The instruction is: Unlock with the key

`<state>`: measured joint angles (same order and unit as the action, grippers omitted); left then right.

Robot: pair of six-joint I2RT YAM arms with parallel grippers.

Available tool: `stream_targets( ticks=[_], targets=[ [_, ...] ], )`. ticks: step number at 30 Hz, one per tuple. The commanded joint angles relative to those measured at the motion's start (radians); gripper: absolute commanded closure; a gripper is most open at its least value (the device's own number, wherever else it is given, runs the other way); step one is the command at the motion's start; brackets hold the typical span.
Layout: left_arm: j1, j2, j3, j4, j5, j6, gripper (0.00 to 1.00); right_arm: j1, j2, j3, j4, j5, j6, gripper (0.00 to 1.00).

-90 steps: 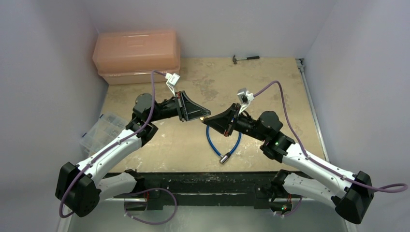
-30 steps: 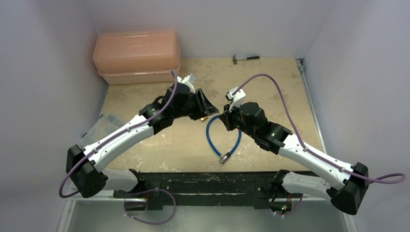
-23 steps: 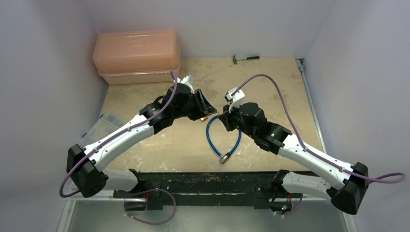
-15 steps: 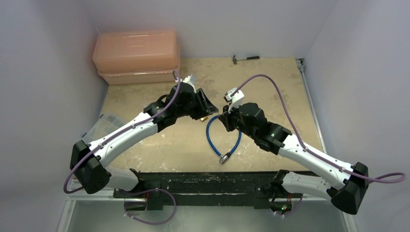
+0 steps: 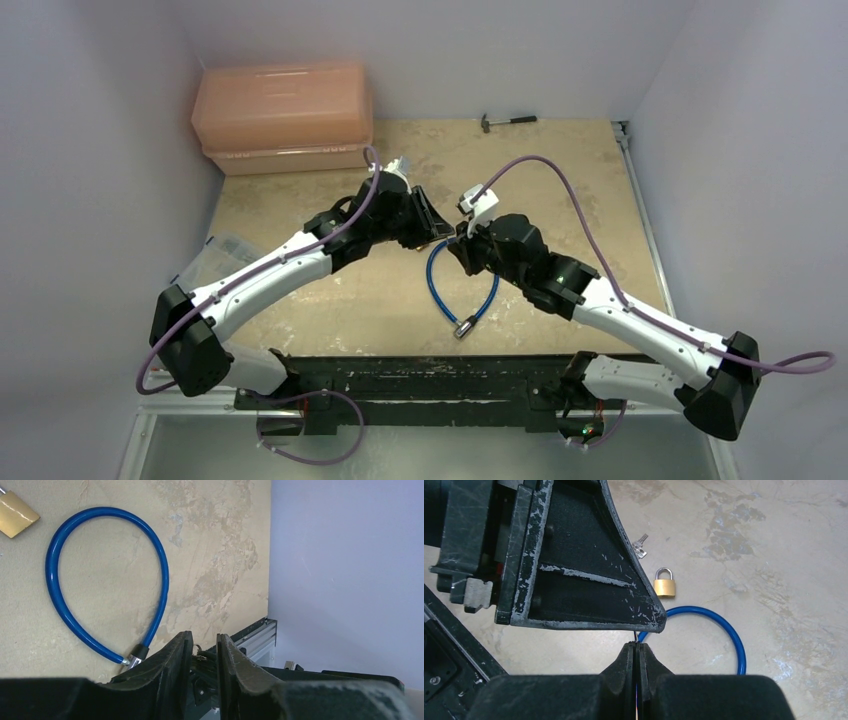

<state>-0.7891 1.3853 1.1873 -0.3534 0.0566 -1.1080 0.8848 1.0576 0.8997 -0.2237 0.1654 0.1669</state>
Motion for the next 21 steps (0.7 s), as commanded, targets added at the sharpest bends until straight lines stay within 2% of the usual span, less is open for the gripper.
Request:
stream_targets(
  ticks=[1, 4, 12, 16, 21],
  targets=[
    [-0.009, 0.003, 0.045, 0.027, -0.006, -0.006, 0.75, 0.008, 0.004, 0.043, 0.033, 0.013, -0.013, 1.00],
    [-0.011, 0.003, 0.050, 0.008, -0.006, -0.004, 0.80, 0.008, 0.003, 0.045, 0.033, 0.033, -0.013, 1.00],
    [-0.017, 0.009, 0.060, -0.037, -0.018, 0.013, 0.86, 0.008, -0.006, 0.044, 0.044, 0.054, 0.002, 1.00],
    [-0.020, 0.016, 0.058, -0.036, -0.018, 0.017, 1.00, 0.008, -0.008, 0.042, 0.048, 0.048, 0.009, 1.00],
    [-0.019, 0.017, 0.055, -0.034, -0.018, 0.017, 1.00, 0.008, -0.015, 0.038, 0.048, 0.043, 0.016, 1.00]
  ],
)
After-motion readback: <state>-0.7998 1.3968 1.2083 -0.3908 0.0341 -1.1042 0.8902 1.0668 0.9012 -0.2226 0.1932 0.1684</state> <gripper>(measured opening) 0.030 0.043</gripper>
